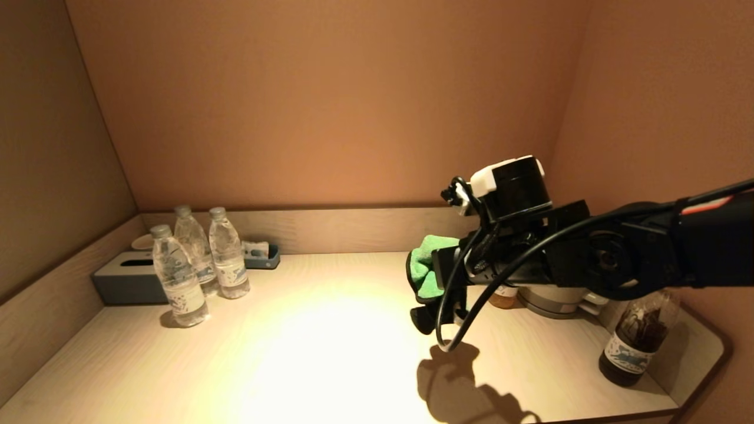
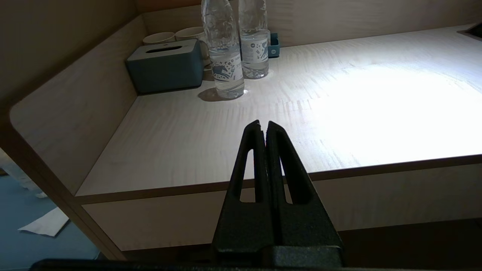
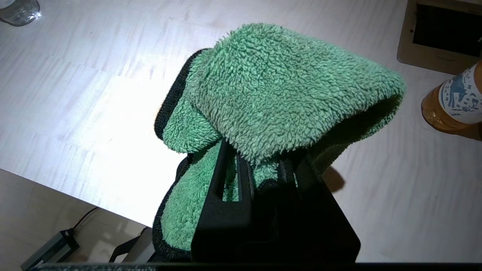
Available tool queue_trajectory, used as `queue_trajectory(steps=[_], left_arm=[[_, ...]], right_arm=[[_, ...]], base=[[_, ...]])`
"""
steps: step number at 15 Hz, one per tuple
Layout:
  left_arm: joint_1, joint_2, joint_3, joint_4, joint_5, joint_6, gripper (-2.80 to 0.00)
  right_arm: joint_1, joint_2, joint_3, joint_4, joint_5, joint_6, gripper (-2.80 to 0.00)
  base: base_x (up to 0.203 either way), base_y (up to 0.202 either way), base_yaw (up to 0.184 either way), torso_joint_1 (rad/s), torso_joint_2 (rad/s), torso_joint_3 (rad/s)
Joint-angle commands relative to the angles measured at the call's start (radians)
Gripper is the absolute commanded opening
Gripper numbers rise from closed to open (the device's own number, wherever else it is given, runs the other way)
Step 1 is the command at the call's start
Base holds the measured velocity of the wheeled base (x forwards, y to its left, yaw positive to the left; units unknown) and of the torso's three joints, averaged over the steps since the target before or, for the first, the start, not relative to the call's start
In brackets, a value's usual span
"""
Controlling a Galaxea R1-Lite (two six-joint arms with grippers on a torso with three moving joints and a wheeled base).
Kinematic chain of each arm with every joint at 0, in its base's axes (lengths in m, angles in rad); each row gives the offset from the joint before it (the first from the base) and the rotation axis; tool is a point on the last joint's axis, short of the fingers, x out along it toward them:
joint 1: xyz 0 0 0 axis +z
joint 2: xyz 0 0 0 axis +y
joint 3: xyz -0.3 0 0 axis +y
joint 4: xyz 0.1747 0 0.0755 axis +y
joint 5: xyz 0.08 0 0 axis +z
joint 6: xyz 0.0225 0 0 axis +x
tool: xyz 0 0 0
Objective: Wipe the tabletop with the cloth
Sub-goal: Sweep the stains on the table
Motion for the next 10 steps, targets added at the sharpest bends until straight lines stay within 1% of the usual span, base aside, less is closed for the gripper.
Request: queue_trajectory(steps=[1, 2, 4, 6, 10], left_arm=[[0.000, 0.001, -0.001, 0.000, 0.000, 0.000, -2.80], [0.000, 0.001, -0.001, 0.000, 0.000, 0.000, -2.80], [0.000, 0.001, -0.001, 0.000, 0.000, 0.000, -2.80], [0.000, 0.001, -0.001, 0.000, 0.000, 0.000, -2.80], [-0.001, 0.001, -0.001, 0.000, 0.000, 0.000, -2.80]], right_arm=[[0.052, 0.027, -0.017, -0.002, -0.002, 0.001, -2.80], [0.082, 0.051, -0.032, -0.003, -0.002, 0.002, -2.80], [0.101, 0.071, -0.048, -0.003, -0.001, 0.003, -2.80], [0.156, 0.161, -0.094, -0.004, 0.000, 0.009, -2.80], [0.239, 0.306, -0.204, -0.008, 0.000, 0.017, -2.80]], base=[[0.000, 0.000, 0.000, 0.000, 0.00, 0.000], [0.000, 0.000, 0.000, 0.000, 0.00, 0.000], [0.000, 0.000, 0.000, 0.000, 0.00, 0.000], [0.000, 0.000, 0.000, 0.000, 0.00, 0.000], [0.000, 0.000, 0.000, 0.000, 0.00, 0.000]])
